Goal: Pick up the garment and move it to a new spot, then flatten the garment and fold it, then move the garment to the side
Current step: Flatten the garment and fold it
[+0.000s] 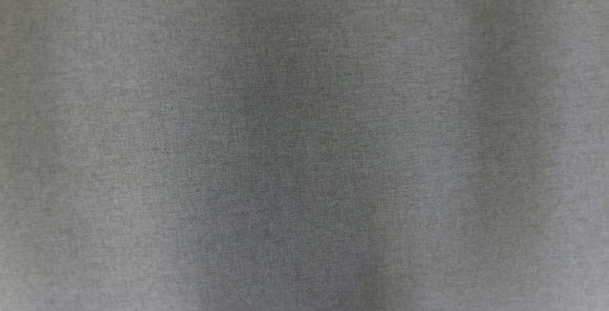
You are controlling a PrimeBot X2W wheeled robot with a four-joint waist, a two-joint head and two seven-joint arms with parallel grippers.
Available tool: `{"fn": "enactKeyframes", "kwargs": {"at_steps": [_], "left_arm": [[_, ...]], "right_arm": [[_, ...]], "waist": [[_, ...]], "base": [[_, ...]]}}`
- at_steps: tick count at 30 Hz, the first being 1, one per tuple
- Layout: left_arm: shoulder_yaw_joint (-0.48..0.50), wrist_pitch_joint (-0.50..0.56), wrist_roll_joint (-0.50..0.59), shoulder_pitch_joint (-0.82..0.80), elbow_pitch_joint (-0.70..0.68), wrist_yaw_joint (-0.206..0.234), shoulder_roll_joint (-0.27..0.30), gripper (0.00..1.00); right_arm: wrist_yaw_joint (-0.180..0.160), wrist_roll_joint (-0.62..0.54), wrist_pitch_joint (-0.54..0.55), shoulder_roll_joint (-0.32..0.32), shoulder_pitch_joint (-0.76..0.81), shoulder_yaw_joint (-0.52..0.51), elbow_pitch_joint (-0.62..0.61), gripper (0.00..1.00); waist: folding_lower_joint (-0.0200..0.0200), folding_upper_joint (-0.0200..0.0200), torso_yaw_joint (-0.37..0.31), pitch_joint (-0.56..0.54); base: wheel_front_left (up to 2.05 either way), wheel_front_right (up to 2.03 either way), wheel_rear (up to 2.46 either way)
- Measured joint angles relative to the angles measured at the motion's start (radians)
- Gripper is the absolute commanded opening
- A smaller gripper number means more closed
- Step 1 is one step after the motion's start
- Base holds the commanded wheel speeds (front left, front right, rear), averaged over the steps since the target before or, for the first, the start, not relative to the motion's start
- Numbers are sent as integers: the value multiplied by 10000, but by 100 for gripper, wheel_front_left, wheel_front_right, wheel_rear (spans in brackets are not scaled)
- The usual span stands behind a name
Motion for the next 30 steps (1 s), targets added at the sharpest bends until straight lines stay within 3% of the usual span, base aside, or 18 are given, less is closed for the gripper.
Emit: {"fn": "enactKeyframes", "kwargs": {"at_steps": [7,15,19,23,28,30], "left_arm": [[-763,-685,-984,1111,-401,0,165,0],[-740,-1388,-1726,4243,-1772,21,909,0],[113,-1438,-1806,6708,-3212,635,1053,0],[738,-1455,-1181,9781,-4949,1375,1062,0],[1885,-1457,-426,13302,-6569,2132,704,0],[2230,-1457,-176,14469,-6853,2176,485,0]], "right_arm": [[0,991,-491,-81,1233,823,-255,0],[0,3156,-865,-1068,5192,1847,-2744,0],[0,4038,-1003,-1804,7961,1680,-4171,0],[0,4550,-1087,-2320,11148,1143,-5321,0],[0,4915,-1154,-2153,14878,224,-6449,0],[0,4801,-1164,-1992,16120,-217,-6776,0]], "waist": [[2,1,-32,-42],[1,1,-270,-719],[1,1,-344,-1294],[-1,-2,-376,-1885],[-2,-2,-388,-2552],[-2,-3,-392,-2776]], "base": [[0,0,0],[0,0,0],[0,0,0],[0,0,0],[0,0,0],[0,0,0]]}}
